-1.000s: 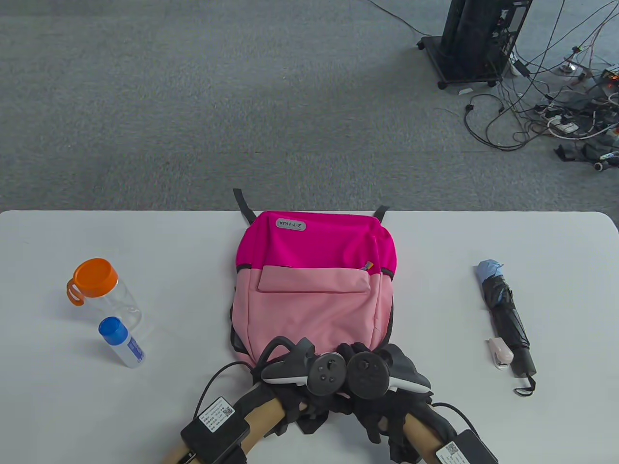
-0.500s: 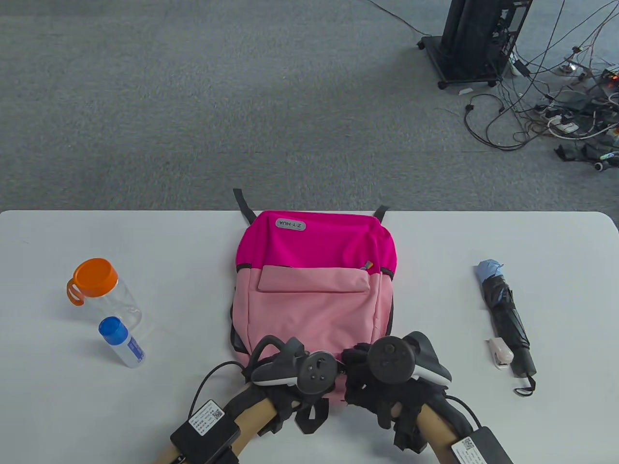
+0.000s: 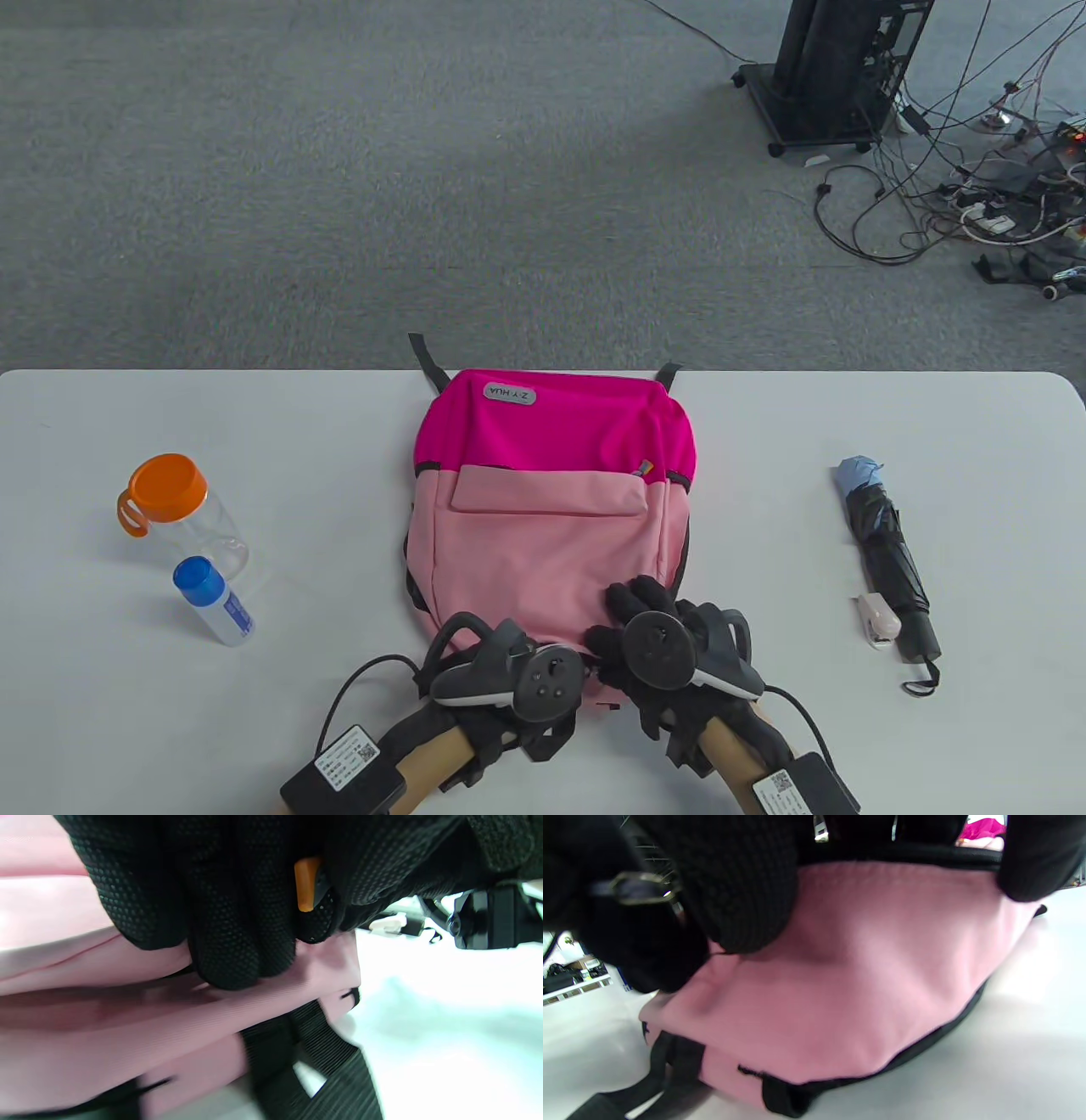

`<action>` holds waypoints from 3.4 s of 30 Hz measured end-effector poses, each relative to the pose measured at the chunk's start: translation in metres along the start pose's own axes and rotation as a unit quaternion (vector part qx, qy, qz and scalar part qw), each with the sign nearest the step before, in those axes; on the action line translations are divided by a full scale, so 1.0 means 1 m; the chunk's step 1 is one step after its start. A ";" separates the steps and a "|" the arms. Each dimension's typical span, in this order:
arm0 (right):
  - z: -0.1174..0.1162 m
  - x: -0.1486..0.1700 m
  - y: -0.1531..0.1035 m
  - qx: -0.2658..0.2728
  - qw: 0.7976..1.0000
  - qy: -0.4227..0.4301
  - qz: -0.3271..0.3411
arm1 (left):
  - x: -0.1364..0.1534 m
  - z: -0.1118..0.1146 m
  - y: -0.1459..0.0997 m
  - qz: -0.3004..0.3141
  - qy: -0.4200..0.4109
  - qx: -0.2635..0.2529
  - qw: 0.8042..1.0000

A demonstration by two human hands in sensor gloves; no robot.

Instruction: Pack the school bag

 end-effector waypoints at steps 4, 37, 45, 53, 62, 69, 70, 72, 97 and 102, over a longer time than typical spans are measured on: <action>0.001 0.013 -0.002 -0.011 0.999 0.032 -0.006 | 0.036 -0.007 -0.026 -0.033 -0.003 0.002 0.999; -0.003 0.040 -0.018 -0.058 0.995 0.081 0.004 | 0.236 0.044 0.060 -0.448 0.107 0.043 0.886; -0.004 0.039 -0.019 -0.051 0.996 0.075 0.002 | 0.232 0.031 0.047 -0.462 0.137 0.047 0.875; -0.006 0.040 -0.021 -0.037 0.997 0.071 0.001 | 0.184 -0.060 -0.005 -0.355 0.065 -0.135 0.923; -0.007 0.038 -0.023 -0.026 0.998 0.064 0.006 | 0.094 -0.116 -0.089 -0.199 0.029 -0.274 0.941; -0.009 0.039 -0.027 -0.010 0.998 0.065 0.010 | 0.076 -0.064 -0.109 -0.196 0.063 -0.351 0.914; -0.010 0.040 -0.027 -0.010 0.998 0.069 0.010 | 0.079 -0.049 -0.106 -0.194 0.077 -0.349 0.914; -0.010 0.040 -0.027 -0.007 0.998 0.067 0.010 | 0.086 -0.028 -0.102 -0.199 0.078 -0.332 0.919; 0.107 0.092 -0.026 0.070 0.984 -0.012 -0.164 | 0.112 0.020 -0.078 -0.201 0.063 -0.203 0.956; 0.061 0.150 -0.019 -0.023 0.929 -0.172 -0.327 | 0.112 0.022 -0.077 -0.192 0.055 -0.190 0.961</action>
Point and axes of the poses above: the tracker on the back of each hand, its own x axis roughly to the little-finger side, its own y axis roughly from the wrist to the fingertips, z = x × y, the point moved 4 cm from there along y, roughly from the wrist to the fingertips, and after that the axes turned 10 degrees about -z, right-handed, at the moved point
